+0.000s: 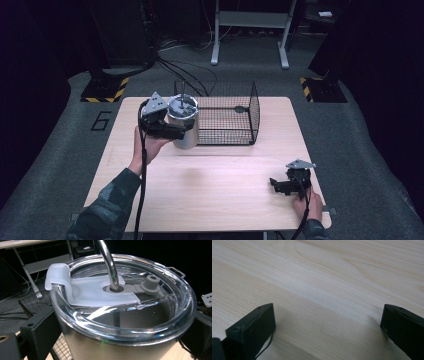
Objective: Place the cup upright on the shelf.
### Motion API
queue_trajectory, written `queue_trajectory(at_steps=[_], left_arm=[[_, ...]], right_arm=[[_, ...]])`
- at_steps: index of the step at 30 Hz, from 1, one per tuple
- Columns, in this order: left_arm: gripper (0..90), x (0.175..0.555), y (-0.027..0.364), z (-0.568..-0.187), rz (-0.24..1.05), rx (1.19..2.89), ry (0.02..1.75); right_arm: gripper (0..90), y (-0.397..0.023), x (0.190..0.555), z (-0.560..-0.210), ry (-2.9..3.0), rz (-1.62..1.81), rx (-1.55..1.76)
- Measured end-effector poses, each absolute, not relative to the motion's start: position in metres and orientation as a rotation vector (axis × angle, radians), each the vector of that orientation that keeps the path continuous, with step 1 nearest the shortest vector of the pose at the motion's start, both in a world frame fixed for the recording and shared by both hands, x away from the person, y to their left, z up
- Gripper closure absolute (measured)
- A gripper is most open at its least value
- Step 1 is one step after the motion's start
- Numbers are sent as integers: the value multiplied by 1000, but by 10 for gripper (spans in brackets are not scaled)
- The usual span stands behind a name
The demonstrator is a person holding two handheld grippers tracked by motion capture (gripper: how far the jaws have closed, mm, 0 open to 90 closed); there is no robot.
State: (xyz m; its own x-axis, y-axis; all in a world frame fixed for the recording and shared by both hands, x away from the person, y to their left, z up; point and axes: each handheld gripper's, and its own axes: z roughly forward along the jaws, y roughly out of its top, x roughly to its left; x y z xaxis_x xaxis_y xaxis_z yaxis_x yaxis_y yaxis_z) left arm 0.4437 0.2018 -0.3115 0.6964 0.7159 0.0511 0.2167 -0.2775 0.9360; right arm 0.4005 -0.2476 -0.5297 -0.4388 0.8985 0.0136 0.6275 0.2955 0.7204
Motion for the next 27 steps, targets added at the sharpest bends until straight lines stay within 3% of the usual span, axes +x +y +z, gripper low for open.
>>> queue_trajectory(at_steps=[27], left_arm=[[40, 478, 171, -285, 607, 1805, 724]], right_arm=[[0, -248, 401, -530, 2176, 936, 1367]])
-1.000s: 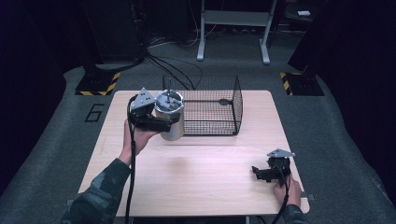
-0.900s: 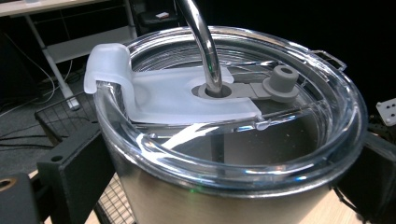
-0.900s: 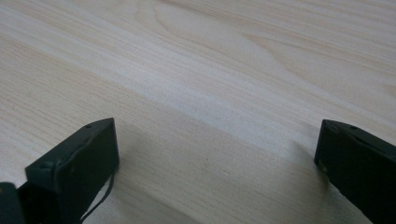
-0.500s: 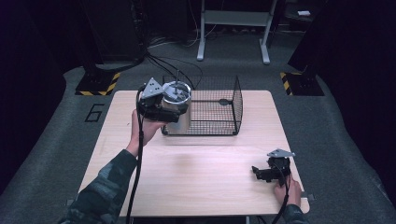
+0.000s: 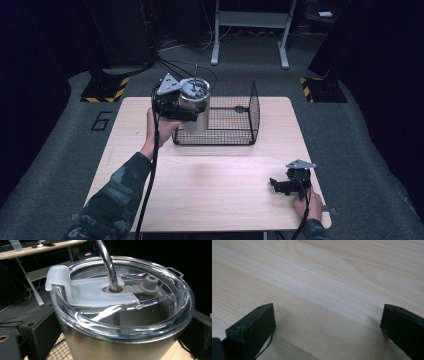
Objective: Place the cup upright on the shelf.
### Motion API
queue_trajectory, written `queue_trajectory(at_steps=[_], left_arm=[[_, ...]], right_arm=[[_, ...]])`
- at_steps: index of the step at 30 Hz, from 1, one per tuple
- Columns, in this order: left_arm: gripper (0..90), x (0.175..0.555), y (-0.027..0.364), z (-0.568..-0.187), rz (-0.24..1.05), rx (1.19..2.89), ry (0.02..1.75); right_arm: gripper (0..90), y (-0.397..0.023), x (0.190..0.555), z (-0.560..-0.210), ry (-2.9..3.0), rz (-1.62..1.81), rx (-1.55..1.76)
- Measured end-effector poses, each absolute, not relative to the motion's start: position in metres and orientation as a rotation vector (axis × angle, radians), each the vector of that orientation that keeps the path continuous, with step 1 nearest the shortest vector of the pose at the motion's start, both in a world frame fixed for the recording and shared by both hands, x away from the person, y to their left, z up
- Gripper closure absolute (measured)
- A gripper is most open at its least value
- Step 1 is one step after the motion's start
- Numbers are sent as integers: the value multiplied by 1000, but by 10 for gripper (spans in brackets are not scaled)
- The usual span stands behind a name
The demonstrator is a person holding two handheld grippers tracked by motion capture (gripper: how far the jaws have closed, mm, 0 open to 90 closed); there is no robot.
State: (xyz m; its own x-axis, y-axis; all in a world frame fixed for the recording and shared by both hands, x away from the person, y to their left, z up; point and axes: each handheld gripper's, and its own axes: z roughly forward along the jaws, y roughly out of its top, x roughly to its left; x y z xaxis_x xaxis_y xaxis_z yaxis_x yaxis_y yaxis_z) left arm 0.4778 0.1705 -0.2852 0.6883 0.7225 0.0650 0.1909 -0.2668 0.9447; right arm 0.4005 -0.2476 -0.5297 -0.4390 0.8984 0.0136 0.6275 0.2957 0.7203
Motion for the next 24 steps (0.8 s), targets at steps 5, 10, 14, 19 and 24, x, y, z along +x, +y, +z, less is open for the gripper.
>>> queue_trajectory(at_steps=[5, 10, 14, 19, 24], left_arm=[[40, 488, 164, -291, 595, 1817, 741], [40, 497, 158, -296, 592, 1828, 757], [40, 505, 152, -301, 587, 1836, 774], [40, 516, 146, -306, 593, 1816, 805], [40, 526, 141, -308, 607, 1814, 831]], right_arm=[[0, -248, 400, -530, 2175, 936, 1367], [0, -248, 401, -530, 2176, 936, 1367], [0, -248, 401, -530, 2176, 936, 1367], [0, -248, 400, -530, 2176, 937, 1367], [0, -248, 400, -530, 2176, 936, 1367]])
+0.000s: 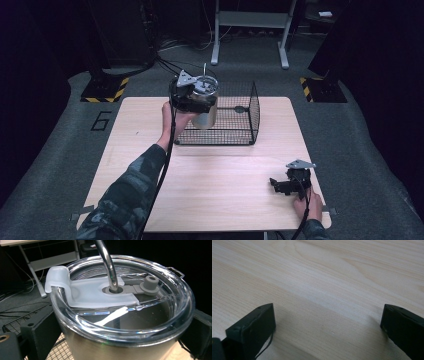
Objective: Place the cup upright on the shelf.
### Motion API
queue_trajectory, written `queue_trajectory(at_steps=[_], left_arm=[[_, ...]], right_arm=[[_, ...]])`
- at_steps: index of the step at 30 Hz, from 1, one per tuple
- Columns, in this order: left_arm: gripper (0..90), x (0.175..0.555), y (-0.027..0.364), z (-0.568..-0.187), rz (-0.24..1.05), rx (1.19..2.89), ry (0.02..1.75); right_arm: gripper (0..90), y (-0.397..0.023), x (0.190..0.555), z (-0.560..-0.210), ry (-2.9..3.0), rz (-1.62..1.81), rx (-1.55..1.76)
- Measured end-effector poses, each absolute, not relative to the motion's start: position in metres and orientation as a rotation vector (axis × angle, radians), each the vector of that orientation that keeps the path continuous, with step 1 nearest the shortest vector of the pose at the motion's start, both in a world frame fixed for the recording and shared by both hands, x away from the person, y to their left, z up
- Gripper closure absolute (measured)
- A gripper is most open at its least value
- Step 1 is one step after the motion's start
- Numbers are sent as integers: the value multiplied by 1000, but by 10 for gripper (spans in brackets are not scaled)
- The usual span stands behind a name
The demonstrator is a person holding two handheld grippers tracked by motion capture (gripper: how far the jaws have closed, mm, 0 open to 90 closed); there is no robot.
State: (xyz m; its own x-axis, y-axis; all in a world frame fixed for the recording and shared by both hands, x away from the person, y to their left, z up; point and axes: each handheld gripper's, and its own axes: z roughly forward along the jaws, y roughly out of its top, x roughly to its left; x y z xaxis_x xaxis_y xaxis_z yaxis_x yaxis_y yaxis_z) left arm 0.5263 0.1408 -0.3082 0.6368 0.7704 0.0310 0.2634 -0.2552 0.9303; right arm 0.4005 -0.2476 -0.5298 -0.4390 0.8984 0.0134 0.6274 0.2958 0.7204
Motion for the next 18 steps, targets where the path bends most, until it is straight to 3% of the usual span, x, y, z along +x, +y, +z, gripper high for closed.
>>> queue_trajectory(at_steps=[18], left_arm=[[40, 550, 125, -329, 625, 1814, 899]], right_arm=[[0, -248, 400, -529, 2180, 937, 1367]])
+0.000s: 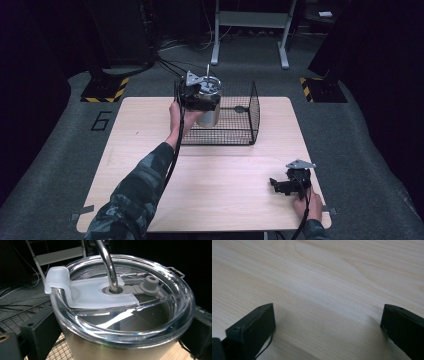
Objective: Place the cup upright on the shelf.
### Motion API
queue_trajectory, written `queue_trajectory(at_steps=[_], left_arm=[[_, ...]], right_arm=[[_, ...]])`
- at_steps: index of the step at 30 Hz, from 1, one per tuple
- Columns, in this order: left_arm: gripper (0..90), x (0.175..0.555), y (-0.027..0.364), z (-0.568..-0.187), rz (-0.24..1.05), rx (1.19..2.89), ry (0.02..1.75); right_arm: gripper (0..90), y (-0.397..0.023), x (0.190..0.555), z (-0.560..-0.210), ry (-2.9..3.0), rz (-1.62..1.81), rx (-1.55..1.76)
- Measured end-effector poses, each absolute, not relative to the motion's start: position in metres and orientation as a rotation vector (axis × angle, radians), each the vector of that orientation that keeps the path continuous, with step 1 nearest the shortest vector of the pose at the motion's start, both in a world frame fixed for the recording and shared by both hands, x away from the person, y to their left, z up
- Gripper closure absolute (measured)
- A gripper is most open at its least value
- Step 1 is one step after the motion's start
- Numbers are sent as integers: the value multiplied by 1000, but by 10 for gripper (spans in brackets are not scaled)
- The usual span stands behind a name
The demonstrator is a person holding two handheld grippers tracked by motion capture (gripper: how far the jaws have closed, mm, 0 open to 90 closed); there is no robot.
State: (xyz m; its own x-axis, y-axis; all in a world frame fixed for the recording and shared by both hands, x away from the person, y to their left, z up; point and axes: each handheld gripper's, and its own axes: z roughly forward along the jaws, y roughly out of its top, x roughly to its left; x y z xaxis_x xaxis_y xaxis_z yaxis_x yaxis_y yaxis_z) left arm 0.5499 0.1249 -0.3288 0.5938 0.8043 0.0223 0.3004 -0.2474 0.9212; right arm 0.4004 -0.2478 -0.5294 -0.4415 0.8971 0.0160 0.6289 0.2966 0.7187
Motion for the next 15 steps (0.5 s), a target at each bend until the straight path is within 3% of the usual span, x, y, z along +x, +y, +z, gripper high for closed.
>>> queue_trajectory(at_steps=[15], left_arm=[[40, 569, 115, -346, 628, 1820, 962]], right_arm=[[0, -248, 401, -530, 2179, 937, 1365]])
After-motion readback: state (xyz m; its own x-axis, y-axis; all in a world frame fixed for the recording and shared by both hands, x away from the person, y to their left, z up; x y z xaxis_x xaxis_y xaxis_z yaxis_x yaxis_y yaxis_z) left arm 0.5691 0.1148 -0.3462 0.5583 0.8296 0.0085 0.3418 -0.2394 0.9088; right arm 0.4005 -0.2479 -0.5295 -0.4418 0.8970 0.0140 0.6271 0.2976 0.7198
